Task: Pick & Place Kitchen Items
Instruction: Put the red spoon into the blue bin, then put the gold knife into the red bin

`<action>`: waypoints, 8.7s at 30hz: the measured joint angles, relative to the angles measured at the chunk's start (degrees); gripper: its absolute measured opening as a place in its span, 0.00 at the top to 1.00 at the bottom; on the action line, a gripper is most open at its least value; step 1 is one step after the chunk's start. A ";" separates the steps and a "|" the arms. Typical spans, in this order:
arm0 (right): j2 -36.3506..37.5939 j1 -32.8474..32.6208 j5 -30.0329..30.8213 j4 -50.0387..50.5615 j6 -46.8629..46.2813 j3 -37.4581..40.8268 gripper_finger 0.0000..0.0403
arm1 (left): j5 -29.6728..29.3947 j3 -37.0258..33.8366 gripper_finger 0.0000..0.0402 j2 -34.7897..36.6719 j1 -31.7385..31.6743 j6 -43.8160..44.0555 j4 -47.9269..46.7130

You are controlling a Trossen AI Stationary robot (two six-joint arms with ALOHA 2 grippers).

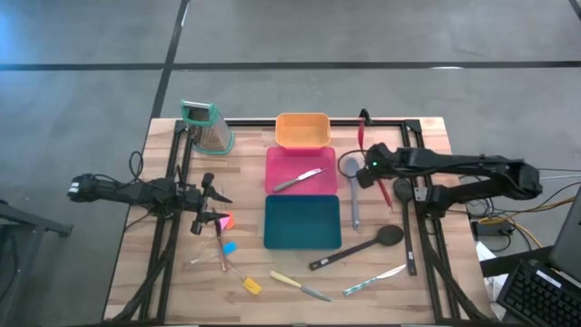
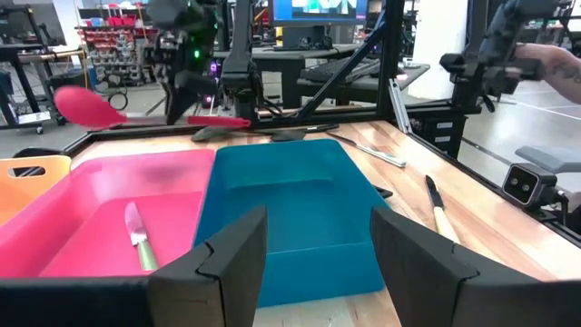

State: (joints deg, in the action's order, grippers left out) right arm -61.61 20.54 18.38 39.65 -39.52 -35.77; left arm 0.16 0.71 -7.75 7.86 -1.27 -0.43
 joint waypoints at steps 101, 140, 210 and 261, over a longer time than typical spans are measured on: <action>-49.16 -41.29 11.45 4.15 62.61 -39.17 0.90 | -0.04 0.00 0.50 0.00 0.00 -0.01 0.83; -34.56 -43.68 11.08 20.73 24.39 -43.76 0.60 | -0.01 0.00 0.50 0.00 0.01 -0.01 0.85; 39.24 -46.41 5.63 0.45 30.97 -6.08 0.98 | -2.46 -0.11 0.50 -0.24 0.02 2.61 11.93; 39.05 -46.41 5.62 0.46 30.99 -6.08 0.98 | -20.69 40.16 0.59 -47.48 32.34 9.07 -32.72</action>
State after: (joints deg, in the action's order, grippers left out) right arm -22.56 -25.87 24.00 40.11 -8.54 -41.85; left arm -20.52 40.87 -55.23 40.20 7.80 -33.15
